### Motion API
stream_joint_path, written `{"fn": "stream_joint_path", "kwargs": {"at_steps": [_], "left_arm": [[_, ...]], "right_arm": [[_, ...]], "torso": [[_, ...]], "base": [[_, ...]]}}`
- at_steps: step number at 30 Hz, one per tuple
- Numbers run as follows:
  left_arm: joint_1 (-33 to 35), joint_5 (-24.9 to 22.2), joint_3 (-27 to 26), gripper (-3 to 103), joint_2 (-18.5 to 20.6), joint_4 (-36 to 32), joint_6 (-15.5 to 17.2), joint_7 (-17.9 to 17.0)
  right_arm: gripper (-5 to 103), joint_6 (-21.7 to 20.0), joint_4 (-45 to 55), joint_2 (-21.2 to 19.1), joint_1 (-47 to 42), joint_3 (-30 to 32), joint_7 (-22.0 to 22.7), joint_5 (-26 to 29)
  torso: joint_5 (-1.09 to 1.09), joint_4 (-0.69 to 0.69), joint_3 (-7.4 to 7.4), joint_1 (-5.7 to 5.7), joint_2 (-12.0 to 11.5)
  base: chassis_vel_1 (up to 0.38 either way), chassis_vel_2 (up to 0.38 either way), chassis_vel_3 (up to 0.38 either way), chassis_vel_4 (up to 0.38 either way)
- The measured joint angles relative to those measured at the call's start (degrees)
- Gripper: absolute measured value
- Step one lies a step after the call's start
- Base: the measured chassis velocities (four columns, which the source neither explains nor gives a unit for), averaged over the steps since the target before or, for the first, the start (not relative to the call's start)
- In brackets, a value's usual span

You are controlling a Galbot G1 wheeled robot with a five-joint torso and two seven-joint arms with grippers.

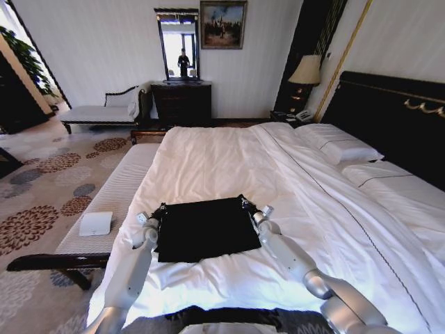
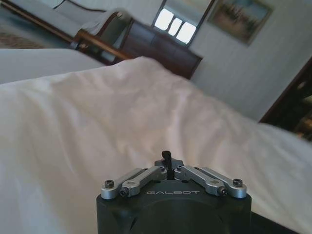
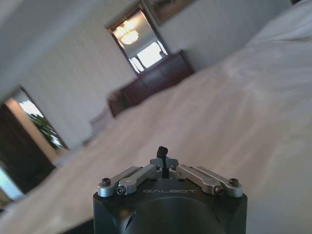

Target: Fold the clothes on the bed.

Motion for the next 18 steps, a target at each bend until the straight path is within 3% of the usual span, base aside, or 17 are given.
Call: {"fn": "stream_joint_path", "kwargs": {"at_steps": [5,10,18], "left_arm": [[5.0,-4.3,-1.4,1,0.2,-5.9,-4.0,4.1],[9.2,-5.2,-2.6,1,1.1,-10.0,-4.9,5.6],[15.9,-5.3,-4.2,1,1.7,-15.2,-6.1,6.9]], "right_arm": [[1,2.2,4.5,-2.1,-4.3,1.5,-8.2,4.6],[1,3.4,7.9,-4.4,-8.0,2.6,-11.2,6.9],[1,5.2,13.4,-8.4,-14.8,4.1,-11.9,8.3]], "torso": [[0.01,-0.01,-0.01,-0.01,0.0],[0.01,0.0,-0.01,-0.01,0.0],[0.03,-0.01,-0.01,-0.02,0.0]], "base": [[0.0,0.0,0.0,0.0],[0.0,0.0,0.0,0.0],[0.0,0.0,0.0,0.0]]}}
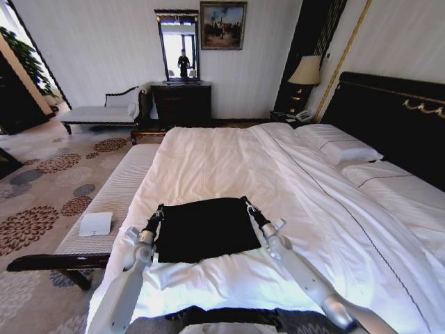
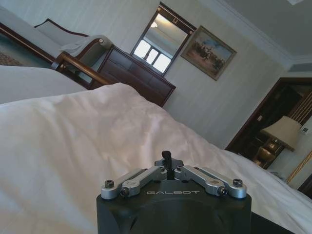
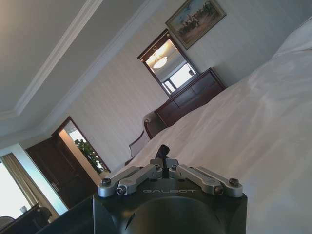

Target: Fold the clothes on the bed.

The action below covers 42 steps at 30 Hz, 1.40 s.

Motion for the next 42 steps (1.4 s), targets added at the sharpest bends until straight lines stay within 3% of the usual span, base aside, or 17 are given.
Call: {"fn": "stream_joint_path", "kwargs": {"at_steps": [11,19,32,36,38,39,41,42], "left_arm": [[10.3,2.4,-1.3,1,0.0,-4.8,-1.5,0.8],[16.0,5.6,-2.1,1,-1.2,-6.8,-3.1,1.4],[17.1,7.4,-2.7,1,-2.0,-7.6,-4.0,0.8],[17.3,9.7,-2.7,0,-2.1,-7.7,-4.4,-1.4],[18.0,10.3,-3.1,11,-2.2,-9.7,-2.0,-3.6],[18.6,10.3,-3.7,16,-2.2,-11.5,-0.7,-4.1],[18.9,10.3,-4.3,16,-2.2,-12.8,-0.2,-4.4],[19.4,10.5,-5.1,22,-2.0,-14.6,0.1,-4.7]], "right_arm": [[1,2.2,7.3,-3.8,-9.0,1.8,0.2,-2.0],[1,3.9,8.5,-3.8,-13.0,2.7,0.5,-4.9],[1,4.8,11.9,-4.4,-17.6,3.5,2.1,-7.3],[1,4.7,12.5,-5.1,-18.0,3.5,3.1,-8.5],[-3,4.7,13.3,-5.3,-17.9,3.7,4.6,-9.2],[3,4.8,14.4,-5.5,-18.0,4.3,5.4,-9.6],[3,4.8,15.2,-5.7,-18.2,4.7,5.9,-9.9],[3,4.8,16.5,-5.9,-18.4,5.6,6.5,-10.3]], "torso": [[-0.01,0.0,0.0,0.01,0.0],[-0.01,0.0,0.0,0.01,0.0],[-0.01,0.0,0.01,0.02,0.0],[-0.02,-0.01,0.01,0.02,0.0],[-0.01,0.0,0.01,0.02,0.0],[-0.01,0.02,0.02,0.02,0.0],[-0.01,0.02,0.02,0.02,0.0],[-0.01,0.02,0.01,0.02,0.0]], "base": [[0.0,0.0,0.0,0.0],[0.0,0.0,0.0,0.0],[0.0,0.0,0.0,0.0],[0.0,0.0,0.0,0.0],[0.0,0.0,0.0,0.0],[0.0,0.0,0.0,0.0],[0.0,0.0,0.0,0.0],[0.0,0.0,0.0,0.0]]}}
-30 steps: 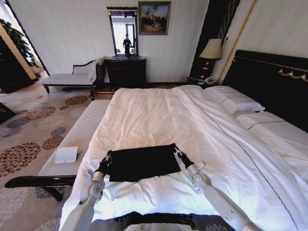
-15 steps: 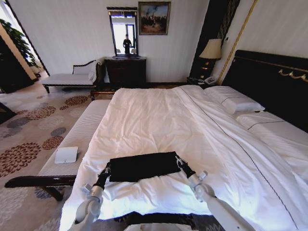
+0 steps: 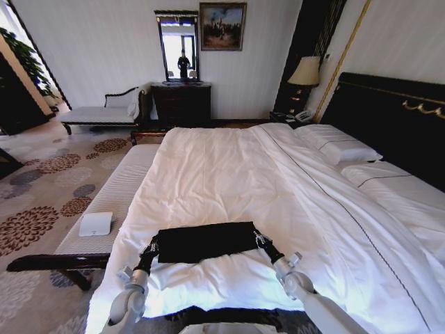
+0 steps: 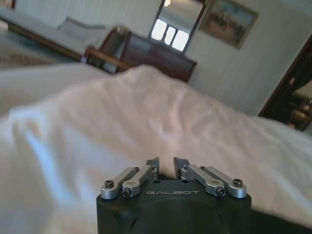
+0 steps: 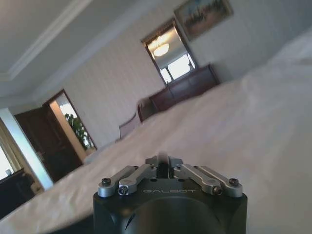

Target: Fold the clothes on the bed.

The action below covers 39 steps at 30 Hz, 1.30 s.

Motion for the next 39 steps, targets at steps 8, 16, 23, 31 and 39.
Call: {"fn": "stream_joint_path", "kwargs": {"at_steps": [8,16,23,31,39], "left_arm": [[-0.8,3.3,-4.8,48,2.6,-8.2,2.5,-3.2],[-8.5,23.1,3.3,82,4.9,-5.5,16.7,-14.0],[-7.6,26.1,8.5,100,6.8,-4.8,24.7,-17.2],[-3.6,27.3,8.9,100,8.6,-7.3,29.3,-17.8],[5.6,27.8,6.5,100,9.6,-14.6,29.2,-18.5]], "right_arm": [[40,-3.2,8.0,-2.2,1.1,2.9,11.8,-3.5],[67,-23.7,10.4,-3.8,10.7,-5.9,33.6,-9.4],[94,-32.2,7.5,-3.3,14.6,-13.6,40.2,-12.9],[100,-38.8,12.3,-4.7,12.9,-14.7,45.7,-9.8],[100,-39.5,25.5,-10.6,4.5,-11.8,52.2,-7.4]], "torso": [[0.01,-0.01,0.0,-0.01,0.0],[-0.01,-0.02,0.0,0.0,0.0],[0.0,-0.01,0.01,0.01,0.0],[0.0,-0.01,-0.01,0.0,0.0],[0.0,0.0,-0.01,-0.01,0.0]], "base": [[0.0,0.0,0.0,0.0],[0.0,0.0,0.0,0.0],[0.0,0.0,0.0,0.0],[0.0,0.0,0.0,0.0],[0.0,0.0,0.0,0.0]]}}
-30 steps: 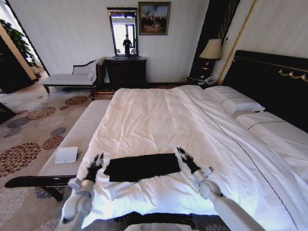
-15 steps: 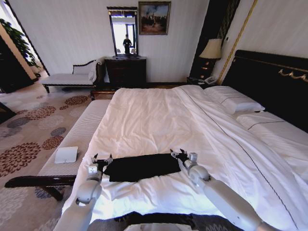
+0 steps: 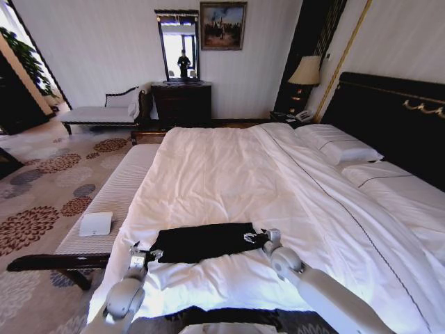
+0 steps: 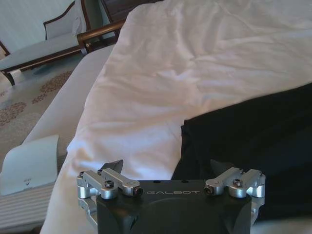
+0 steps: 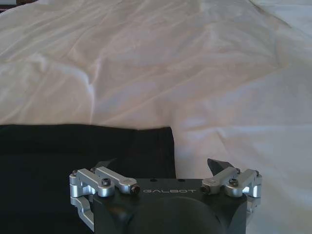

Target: Fold the clothes on the bed.

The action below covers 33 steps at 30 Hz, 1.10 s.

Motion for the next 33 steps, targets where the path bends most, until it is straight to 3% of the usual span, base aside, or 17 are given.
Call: {"fn": "stream_joint_path", "kwargs": {"at_steps": [3,6,10,12,14,17,26,30,33], "left_arm": [[3.0,-0.7,-0.7,100,0.8,-2.1,0.3,0.0],[10.7,-2.4,-2.5,100,4.2,-6.3,1.5,0.0],[13.7,-3.7,-4.1,100,6.5,-8.6,1.5,0.0],[11.7,-7.7,-5.6,100,6.9,-11.2,2.3,-0.7],[10.5,-8.7,-5.8,100,6.6,-11.4,2.6,-1.0],[1.7,-13.0,-3.6,100,3.8,-10.2,3.9,-1.7],[-6.3,-11.7,2.1,100,-2.4,1.1,3.3,-2.8],[-6.3,-10.0,2.5,100,-3.0,3.7,4.0,-4.2],[-3.4,-10.3,2.4,100,-0.5,2.4,6.4,-5.8]], "right_arm": [[100,0.2,3.1,-2.2,-3.4,1.0,0.8,0.3],[100,0.5,9.3,-7.4,-11.0,2.9,3.2,1.0],[100,0.7,12.0,-9.1,-13.3,4.1,5.5,1.0],[100,1.3,12.8,-8.0,-11.2,5.0,6.4,2.2],[100,1.4,12.7,-7.3,-10.2,5.1,6.4,2.5],[100,2.0,9.0,-2.5,-2.9,3.6,5.1,3.8],[100,4.1,-7.1,5.6,6.8,-2.0,-0.8,3.3],[100,-0.9,-10.4,6.5,8.7,-3.8,2.9,4.7],[100,-9.2,-5.8,4.7,7.7,-4.1,11.1,9.3]], "torso": [[-0.01,-0.01,0.0,0.0,0.0],[0.01,-0.02,0.0,0.0,0.0],[0.0,-0.01,-0.01,-0.02,0.0],[0.0,-0.01,0.0,-0.02,0.0],[0.0,-0.01,0.0,-0.01,0.0],[0.01,-0.02,0.01,0.01,0.0],[0.0,0.0,0.02,0.01,0.0],[0.0,0.0,0.03,0.02,0.0],[-0.01,0.01,0.01,0.02,0.0]], "base": [[0.0,0.0,0.0,0.0],[0.0,0.0,0.0,0.0],[0.0,0.0,0.0,0.0],[0.0,0.0,0.0,0.0],[0.0,0.0,0.0,0.0],[0.0,0.0,0.0,0.0],[0.0,0.0,0.0,0.0],[0.0,0.0,0.0,0.0],[0.0,0.0,0.0,0.0]]}}
